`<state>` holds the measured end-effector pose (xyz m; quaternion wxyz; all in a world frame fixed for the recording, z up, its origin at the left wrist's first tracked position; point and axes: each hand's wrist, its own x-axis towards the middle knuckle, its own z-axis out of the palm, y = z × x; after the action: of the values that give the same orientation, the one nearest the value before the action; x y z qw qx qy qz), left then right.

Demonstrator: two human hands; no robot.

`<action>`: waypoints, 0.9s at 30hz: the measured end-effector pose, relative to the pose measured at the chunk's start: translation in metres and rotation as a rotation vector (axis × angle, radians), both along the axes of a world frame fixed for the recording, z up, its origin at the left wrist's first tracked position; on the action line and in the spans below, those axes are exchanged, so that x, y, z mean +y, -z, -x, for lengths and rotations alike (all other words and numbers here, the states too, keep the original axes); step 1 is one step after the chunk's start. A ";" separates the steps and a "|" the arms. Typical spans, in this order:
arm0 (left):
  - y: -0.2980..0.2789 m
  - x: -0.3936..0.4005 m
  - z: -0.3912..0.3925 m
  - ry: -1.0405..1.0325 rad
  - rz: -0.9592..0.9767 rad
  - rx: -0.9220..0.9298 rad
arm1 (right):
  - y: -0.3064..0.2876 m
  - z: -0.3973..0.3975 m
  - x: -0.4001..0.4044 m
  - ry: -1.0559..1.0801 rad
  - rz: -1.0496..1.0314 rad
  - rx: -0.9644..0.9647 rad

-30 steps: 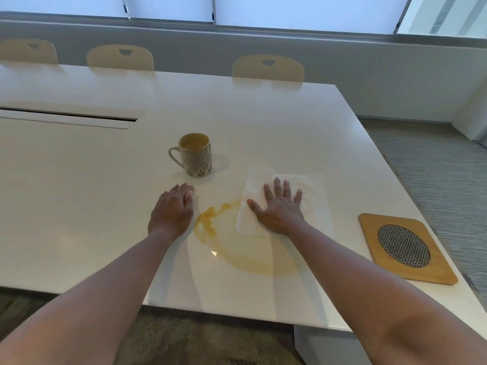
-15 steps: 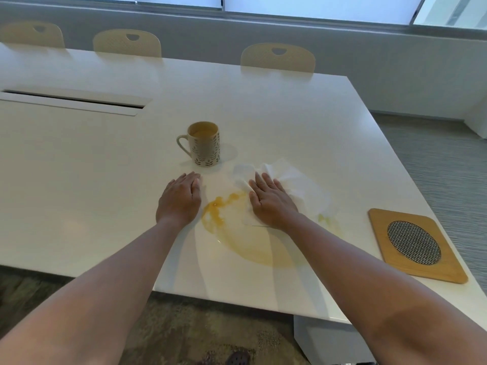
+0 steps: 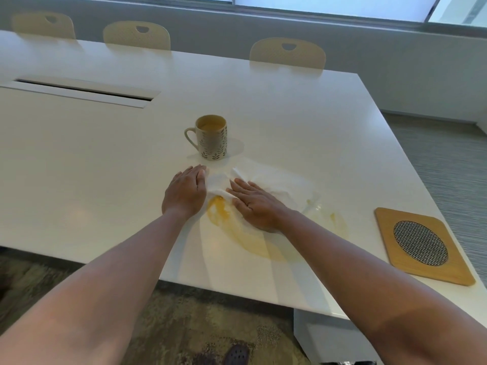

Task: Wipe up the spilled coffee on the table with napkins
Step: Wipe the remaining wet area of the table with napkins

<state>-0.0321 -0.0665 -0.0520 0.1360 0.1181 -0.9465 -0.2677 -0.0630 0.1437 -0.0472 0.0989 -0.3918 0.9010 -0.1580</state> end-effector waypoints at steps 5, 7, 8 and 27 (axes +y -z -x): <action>-0.001 -0.002 0.001 0.006 -0.010 -0.012 | -0.005 -0.004 -0.002 -0.075 0.101 -0.150; -0.001 -0.002 0.001 0.007 -0.012 -0.021 | -0.013 -0.005 -0.003 -0.075 0.138 -0.245; 0.000 -0.002 0.002 0.005 -0.013 -0.019 | -0.018 -0.005 -0.004 -0.081 0.139 -0.263; 0.004 -0.003 0.002 -0.047 -0.029 -0.021 | -0.001 0.002 -0.014 0.310 0.011 0.016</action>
<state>-0.0341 -0.0691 -0.0556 0.1304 0.1452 -0.9410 -0.2766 -0.0647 0.1293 -0.0463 0.0638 -0.2496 0.9506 -0.1732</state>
